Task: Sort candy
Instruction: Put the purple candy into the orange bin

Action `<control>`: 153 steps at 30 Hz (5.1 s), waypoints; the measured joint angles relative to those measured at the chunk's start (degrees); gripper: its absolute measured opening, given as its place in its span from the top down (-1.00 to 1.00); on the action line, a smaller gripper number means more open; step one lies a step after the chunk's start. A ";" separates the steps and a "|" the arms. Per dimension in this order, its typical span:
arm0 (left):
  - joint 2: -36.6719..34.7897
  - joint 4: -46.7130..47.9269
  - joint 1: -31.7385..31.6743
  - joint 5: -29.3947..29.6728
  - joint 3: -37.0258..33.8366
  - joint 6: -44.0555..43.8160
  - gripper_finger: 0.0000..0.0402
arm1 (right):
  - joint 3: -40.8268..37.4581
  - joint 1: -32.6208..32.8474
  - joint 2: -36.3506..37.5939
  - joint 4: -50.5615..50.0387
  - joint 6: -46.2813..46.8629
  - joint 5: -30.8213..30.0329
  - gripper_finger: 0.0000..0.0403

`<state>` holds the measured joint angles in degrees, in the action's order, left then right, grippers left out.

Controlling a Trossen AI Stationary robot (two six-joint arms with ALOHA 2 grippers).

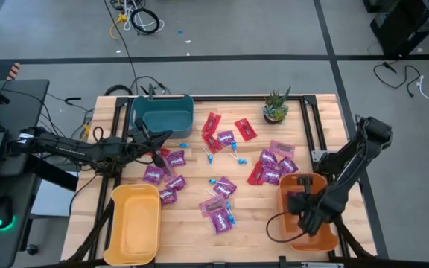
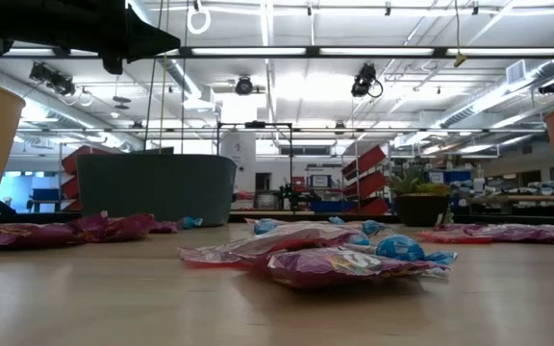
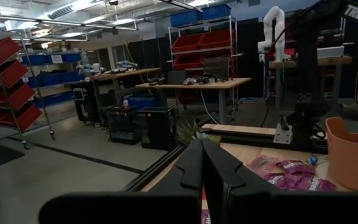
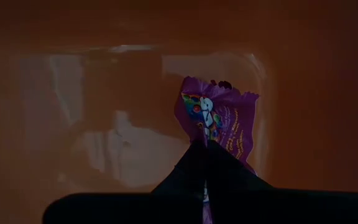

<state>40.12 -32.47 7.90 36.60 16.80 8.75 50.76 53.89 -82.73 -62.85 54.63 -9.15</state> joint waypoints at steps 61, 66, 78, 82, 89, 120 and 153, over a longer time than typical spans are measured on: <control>0.02 -1.25 0.00 -1.31 0.01 -0.42 0.97 | 22.14 -35.38 12.64 -9.86 -16.29 -15.91 0.88; 0.00 -2.21 0.00 -1.30 0.00 -0.09 0.97 | 22.13 -45.29 12.51 6.90 -28.06 -15.33 0.94; -0.09 -4.31 0.00 -1.29 0.02 1.51 0.97 | 22.14 -58.80 7.87 33.79 -41.18 -10.36 1.00; -0.09 -4.52 0.00 -1.27 0.02 1.49 0.97 | 22.14 -60.32 3.48 34.93 -41.54 -10.27 0.99; -0.09 -5.49 0.00 -1.27 0.02 1.51 0.97 | 22.12 -61.99 -3.30 35.08 -41.17 -10.31 0.99; -0.03 -3.38 -0.02 -1.25 0.02 2.59 0.97 | 22.10 -64.91 -19.89 42.31 -42.29 -6.75 0.78; -0.09 -0.77 0.04 -1.25 0.02 2.75 0.97 | 22.12 -63.78 -27.64 41.21 -57.18 -7.25 0.10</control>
<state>40.03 -33.24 7.94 35.35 16.82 11.51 72.88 -9.89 -110.37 -21.64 -2.55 -16.40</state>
